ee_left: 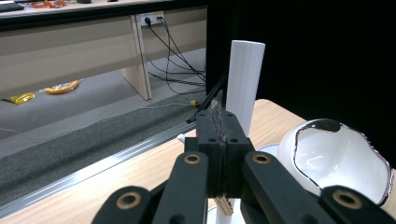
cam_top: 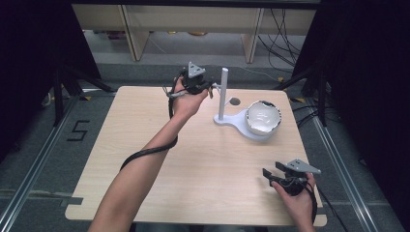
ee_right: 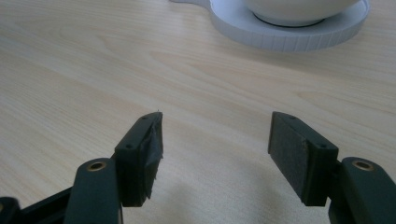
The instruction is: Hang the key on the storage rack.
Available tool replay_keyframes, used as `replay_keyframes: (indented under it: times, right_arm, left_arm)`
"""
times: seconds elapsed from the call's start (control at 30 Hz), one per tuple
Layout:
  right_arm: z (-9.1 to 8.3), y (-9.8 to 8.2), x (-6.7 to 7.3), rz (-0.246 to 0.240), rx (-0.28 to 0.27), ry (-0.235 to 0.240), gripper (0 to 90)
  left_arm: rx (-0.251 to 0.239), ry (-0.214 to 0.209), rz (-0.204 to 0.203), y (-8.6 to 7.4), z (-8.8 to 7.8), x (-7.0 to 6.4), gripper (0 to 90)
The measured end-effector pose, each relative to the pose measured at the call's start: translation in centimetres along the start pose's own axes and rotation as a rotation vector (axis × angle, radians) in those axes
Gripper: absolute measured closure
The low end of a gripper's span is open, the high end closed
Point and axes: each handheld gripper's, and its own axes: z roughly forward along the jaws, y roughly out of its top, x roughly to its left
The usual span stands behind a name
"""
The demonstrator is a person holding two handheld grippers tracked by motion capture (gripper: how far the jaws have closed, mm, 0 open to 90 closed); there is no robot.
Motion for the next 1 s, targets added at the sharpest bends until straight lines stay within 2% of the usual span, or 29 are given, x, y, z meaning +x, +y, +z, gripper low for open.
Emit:
replay_keyframes:
  times: [0.1,0.13,0.2,0.27,0.43,0.47,0.57,0.77,0.93,1.0]
  right_arm:
    - [0.0,0.0,0.0,-0.002,-0.001,0.001,36.4]
    - [0.0,0.0,0.1,0.015,0.003,0.001,36.3]
    - [0.1,0.0,0.1,0.004,0.002,-0.009,36.4]
    - [0.0,0.0,0.2,0.024,0.009,0.004,36.4]
    - [0.0,0.0,0.2,0.023,0.011,0.001,36.3]
    - [0.0,0.0,0.1,0.009,0.008,-0.009,36.3]
    - [0.0,0.0,0.3,0.029,0.018,0.005,36.3]
    - [0.0,0.0,0.2,0.020,0.014,0.004,36.3]
    - [0.0,0.0,0.3,0.023,0.018,0.005,36.2]
    - [0.0,0.0,0.2,0.020,0.016,0.005,36.2]
  left_arm:
    - [-0.001,0.002,0.001,0.0,0.0,0.0,88.9]
    - [0.000,0.003,0.002,0.0,0.0,-0.1,88.8]
    - [0.000,0.005,0.001,0.0,0.0,-0.2,88.8]
    - [0.001,0.007,0.004,0.1,0.1,-0.2,88.8]
    - [0.007,0.014,0.022,0.2,0.1,-0.4,88.7]
    - [0.010,0.016,0.025,0.3,0.0,-0.5,88.7]
    - [0.011,0.021,0.031,0.3,0.1,-0.6,88.7]
    - [0.024,0.025,0.057,0.5,0.0,-1.0,88.6]
    - [0.021,0.028,0.047,0.5,0.2,-1.0,88.5]
    - [0.023,0.030,0.059,0.5,0.2,-1.1,88.5]
